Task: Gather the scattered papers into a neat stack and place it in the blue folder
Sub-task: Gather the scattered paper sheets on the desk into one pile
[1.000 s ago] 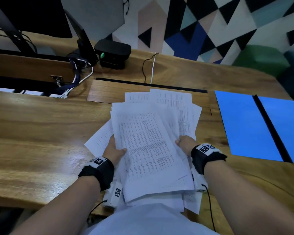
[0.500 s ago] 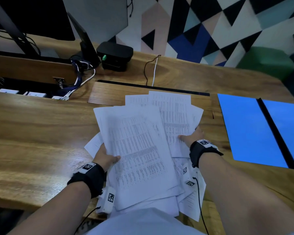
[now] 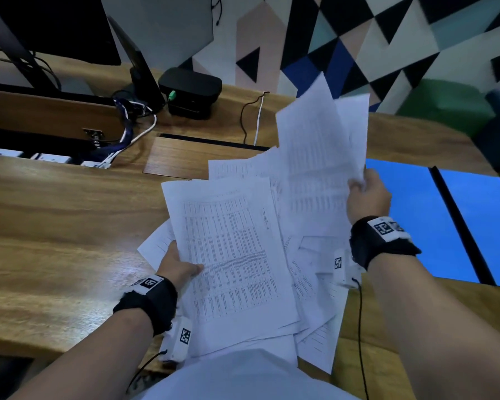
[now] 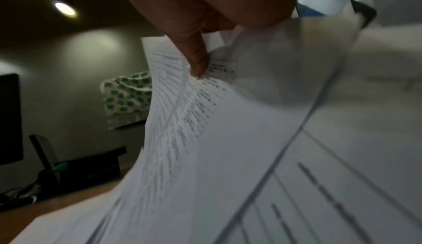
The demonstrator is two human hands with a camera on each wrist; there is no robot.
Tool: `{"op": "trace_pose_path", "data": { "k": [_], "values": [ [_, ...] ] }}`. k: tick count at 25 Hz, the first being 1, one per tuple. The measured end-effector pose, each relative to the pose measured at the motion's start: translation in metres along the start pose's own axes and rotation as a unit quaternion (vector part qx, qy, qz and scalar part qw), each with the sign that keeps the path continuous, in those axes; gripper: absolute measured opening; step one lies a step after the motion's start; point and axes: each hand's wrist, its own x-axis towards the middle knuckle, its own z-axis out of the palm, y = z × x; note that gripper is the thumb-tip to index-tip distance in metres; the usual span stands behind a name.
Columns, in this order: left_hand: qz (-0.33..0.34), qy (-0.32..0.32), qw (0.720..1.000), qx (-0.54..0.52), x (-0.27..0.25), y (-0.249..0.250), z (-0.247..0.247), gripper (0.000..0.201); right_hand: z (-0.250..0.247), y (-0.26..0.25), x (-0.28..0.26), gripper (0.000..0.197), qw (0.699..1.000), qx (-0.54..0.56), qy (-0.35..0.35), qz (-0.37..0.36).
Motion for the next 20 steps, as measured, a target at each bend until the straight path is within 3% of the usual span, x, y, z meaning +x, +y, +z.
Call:
{"op": "trace_pose_path", "data": {
  "k": [5, 8, 10, 12, 15, 20],
  "values": [
    [0.019, -0.023, 1.0, 0.009, -0.005, 0.003, 0.016, 0.066, -0.056, -0.051, 0.014, 0.011, 0.978, 0.069, 0.14, -0.141],
    [0.01, -0.027, 0.999, 0.017, -0.005, 0.003, 0.022, 0.066, -0.077, -0.075, 0.004, 0.019, 0.962, 0.138, 0.165, -0.166],
    [0.009, -0.026, 0.999, 0.022, -0.005, 0.003, 0.023, 0.065, -0.082, -0.079, -0.005, 0.01, 0.962, 0.141, 0.172, -0.155],
    [0.006, -0.02, 1.0, 0.022, -0.004, 0.003, 0.025, 0.058, -0.071, -0.07, -0.014, 0.011, 0.974, 0.122, 0.134, -0.137],
    [0.003, -0.014, 1.0, 0.025, -0.008, 0.01, 0.026, 0.048, -0.025, -0.028, -0.036, 0.023, 0.997, 0.05, -0.003, -0.064],
    [0.009, -0.024, 0.998, 0.052, -0.013, 0.017, 0.026, 0.061, 0.045, 0.04, -0.082, 0.037, 0.978, -0.02, -0.197, 0.06]
  ]
}}
